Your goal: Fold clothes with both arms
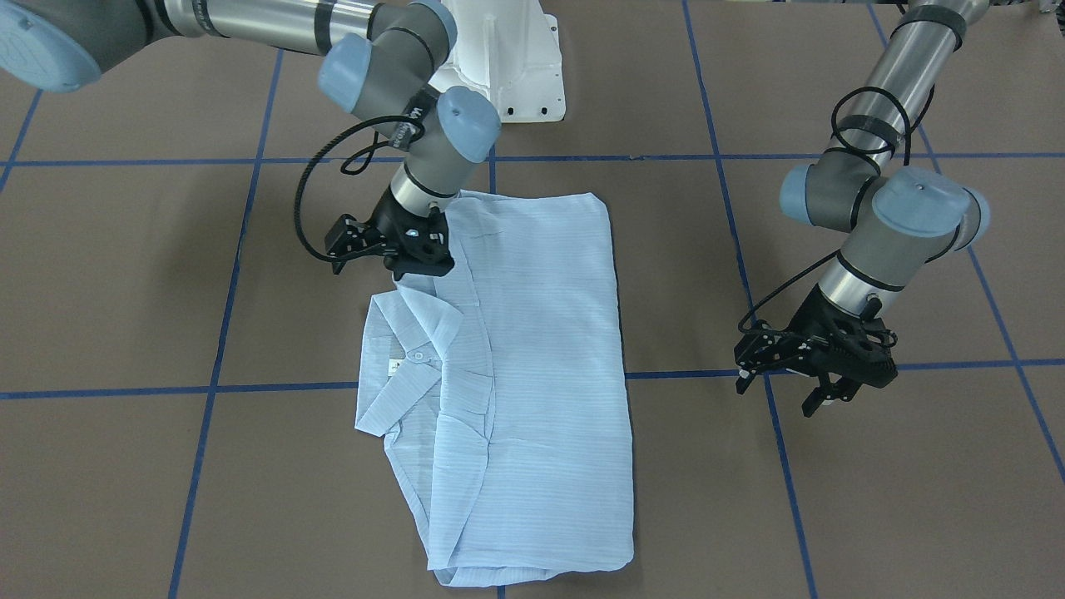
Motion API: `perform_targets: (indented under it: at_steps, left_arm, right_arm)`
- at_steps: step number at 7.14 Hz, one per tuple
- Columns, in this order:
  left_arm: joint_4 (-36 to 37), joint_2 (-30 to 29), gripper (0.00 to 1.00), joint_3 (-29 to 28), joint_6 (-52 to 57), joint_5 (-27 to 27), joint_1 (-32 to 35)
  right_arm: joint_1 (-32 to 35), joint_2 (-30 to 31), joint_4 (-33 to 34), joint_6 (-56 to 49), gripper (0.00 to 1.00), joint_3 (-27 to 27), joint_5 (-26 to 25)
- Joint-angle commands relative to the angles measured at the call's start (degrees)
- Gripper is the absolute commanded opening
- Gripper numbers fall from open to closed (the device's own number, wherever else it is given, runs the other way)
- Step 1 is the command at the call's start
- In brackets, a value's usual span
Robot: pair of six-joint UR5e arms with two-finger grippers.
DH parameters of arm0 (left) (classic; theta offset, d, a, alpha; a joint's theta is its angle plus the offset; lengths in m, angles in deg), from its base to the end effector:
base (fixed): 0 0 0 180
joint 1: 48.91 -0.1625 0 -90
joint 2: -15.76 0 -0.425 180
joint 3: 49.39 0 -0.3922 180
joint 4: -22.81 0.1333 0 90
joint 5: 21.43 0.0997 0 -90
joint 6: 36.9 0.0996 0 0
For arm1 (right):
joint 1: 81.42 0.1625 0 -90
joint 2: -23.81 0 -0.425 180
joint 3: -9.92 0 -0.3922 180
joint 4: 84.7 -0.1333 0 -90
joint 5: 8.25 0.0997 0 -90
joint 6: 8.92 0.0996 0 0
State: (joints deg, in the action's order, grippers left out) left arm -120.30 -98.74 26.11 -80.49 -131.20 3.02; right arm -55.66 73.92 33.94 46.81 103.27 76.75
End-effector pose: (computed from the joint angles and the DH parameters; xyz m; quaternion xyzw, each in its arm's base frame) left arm 0.3478 -0.6056 0.4346 0.2944 0.4478 0.0493 0.8428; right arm -0.5505 -0.4233 0.2908 0.1010 -0.0883 -0.0680 0.9886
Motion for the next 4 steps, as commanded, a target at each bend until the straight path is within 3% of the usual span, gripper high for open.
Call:
perform_targets:
  at_steps: [1,2,4]
  left_arm:
    - [-0.07,0.33,1.0,0.0,0.0,0.0,0.01]
    - [-0.07,0.42,1.0,0.0,0.0,0.0,0.01]
    - [-0.07,0.42,1.0,0.0,0.0,0.0,-0.07]
  right_arm:
    - [1.66,7.0,-0.42,-2.38,1.0,7.09,-0.27]
    - [1.66,5.54,-2.08,-0.73,1.0,8.15,0.07]
    - [0.1,4.47,-16.26,4.72,1.0,7.55,1.3]
